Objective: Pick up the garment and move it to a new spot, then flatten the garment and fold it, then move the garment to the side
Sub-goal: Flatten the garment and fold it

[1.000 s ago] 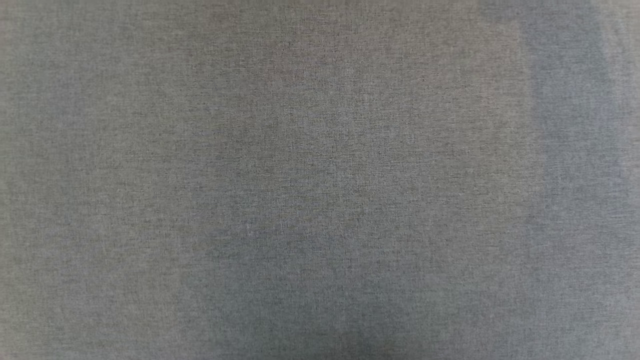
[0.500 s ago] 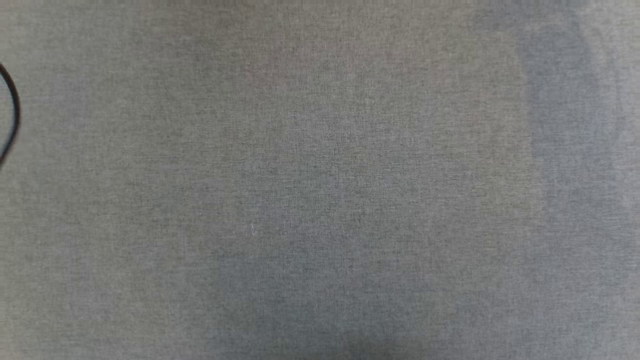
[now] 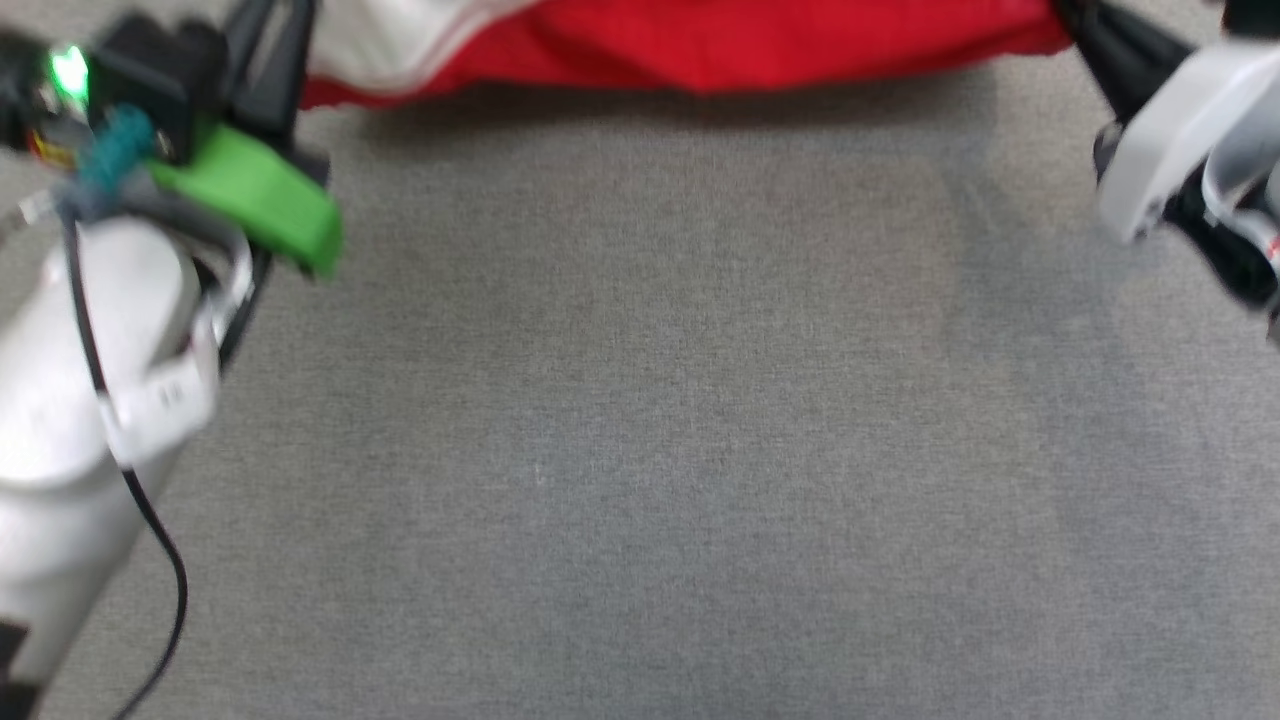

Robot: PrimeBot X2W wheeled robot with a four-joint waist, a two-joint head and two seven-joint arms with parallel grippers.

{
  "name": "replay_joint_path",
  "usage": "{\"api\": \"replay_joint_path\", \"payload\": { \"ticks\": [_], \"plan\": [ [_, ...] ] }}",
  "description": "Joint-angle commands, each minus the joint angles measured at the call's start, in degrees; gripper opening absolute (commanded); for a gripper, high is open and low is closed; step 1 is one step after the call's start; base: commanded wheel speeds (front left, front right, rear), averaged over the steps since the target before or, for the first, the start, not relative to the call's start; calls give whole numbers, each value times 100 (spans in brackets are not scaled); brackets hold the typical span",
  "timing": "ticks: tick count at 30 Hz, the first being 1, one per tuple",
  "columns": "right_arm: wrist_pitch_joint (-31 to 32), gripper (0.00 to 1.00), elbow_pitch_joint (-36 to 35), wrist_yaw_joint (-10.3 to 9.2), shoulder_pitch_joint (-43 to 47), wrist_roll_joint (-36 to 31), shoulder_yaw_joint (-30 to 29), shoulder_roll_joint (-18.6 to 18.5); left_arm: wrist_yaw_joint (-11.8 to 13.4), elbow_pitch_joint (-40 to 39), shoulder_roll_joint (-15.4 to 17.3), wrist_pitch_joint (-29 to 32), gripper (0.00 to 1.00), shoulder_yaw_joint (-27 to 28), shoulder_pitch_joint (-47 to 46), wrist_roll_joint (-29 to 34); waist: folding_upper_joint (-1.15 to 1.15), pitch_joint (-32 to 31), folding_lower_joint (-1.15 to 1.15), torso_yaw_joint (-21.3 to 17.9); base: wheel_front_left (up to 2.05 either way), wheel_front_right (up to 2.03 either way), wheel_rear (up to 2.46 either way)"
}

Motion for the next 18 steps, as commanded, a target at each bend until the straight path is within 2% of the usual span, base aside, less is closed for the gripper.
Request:
{"api": "replay_joint_path", "payload": {
  "ticks": [1,6,10,14,18],
  "plan": [
    [-56,0,-111,-4,258,81,100,-101,146,-216,114,40,0,-23,409,-63,0,-454,1,98,0,0,0],
    [-112,0,-516,-4,1075,274,469,-428,680,-1214,442,335,0,-206,1963,-356,0,-872,1,99,0,0,0],
    [-165,0,-774,-4,1669,430,656,-618,1014,-1791,620,413,0,-287,3010,-683,0,-1169,1,110,0,0,0],
    [-223,0,-952,-4,2268,514,783,-824,1225,-2099,768,430,0,-373,3828,-960,0,-1444,1,114,0,0,0],
    [-252,0,-1183,-4,2890,658,827,-984,1315,-2366,791,511,0,-498,4504,-1320,0,-1638,1,119,0,0,0]
  ]
}}
